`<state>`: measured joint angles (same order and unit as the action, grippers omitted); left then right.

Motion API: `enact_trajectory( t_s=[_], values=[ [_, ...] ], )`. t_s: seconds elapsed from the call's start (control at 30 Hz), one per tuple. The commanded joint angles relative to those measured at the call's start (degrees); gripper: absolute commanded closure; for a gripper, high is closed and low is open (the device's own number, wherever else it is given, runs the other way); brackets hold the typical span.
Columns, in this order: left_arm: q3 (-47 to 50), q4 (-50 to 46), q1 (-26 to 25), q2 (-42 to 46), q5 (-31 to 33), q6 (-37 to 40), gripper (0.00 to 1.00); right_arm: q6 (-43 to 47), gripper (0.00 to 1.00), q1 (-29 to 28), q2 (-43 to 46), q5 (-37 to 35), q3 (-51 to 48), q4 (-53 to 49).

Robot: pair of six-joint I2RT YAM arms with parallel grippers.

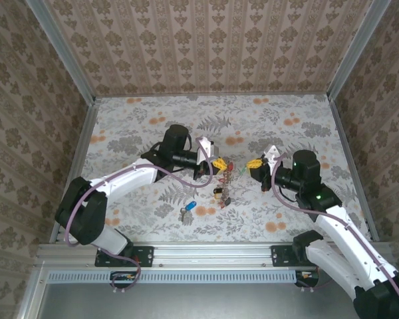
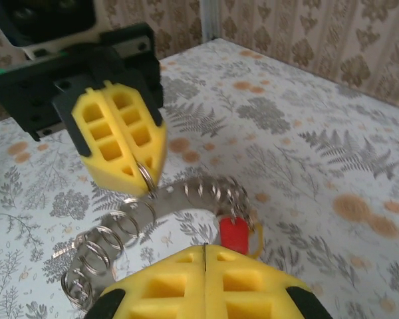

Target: Put the keys on the keyring

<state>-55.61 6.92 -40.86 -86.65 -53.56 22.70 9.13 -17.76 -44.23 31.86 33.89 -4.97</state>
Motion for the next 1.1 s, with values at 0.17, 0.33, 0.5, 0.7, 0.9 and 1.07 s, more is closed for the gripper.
enact_trajectory(
  t_s=[0.17,0.33,0.5,0.7,0.9,1.07],
  values=[
    [-2.5,3.7,-1.0,-0.9,-0.8,-0.8,1.0,3.9,1.0,-3.4,-4.5,2.6,1.5,5.6],
    [-2.8,3.5,-1.1,-1.0,-0.3,-0.9,1.0,4.3,1.0,-4.9,-6.9,4.5,2.6,6.3],
    [-3.0,3.1,-1.2,-1.1,-0.1,-0.9,1.0,4.4,1.0,-6.1,-8.5,4.1,3.0,6.7],
    [-3.6,2.1,-1.3,-1.0,0.0,-0.6,1.0,4.0,1.0,-7.5,-10.2,1.8,3.6,8.7],
    [-3.9,1.7,-1.4,-1.0,0.0,-0.3,1.0,4.5,1.0,-8.7,-11.6,-2.6,4.2,9.1],
    [-3.8,1.0,-1.5,-0.9,0.0,0.2,1.0,4.2,1.0,-9.3,-11.1,-5.0,3.6,10.5]
  ],
)
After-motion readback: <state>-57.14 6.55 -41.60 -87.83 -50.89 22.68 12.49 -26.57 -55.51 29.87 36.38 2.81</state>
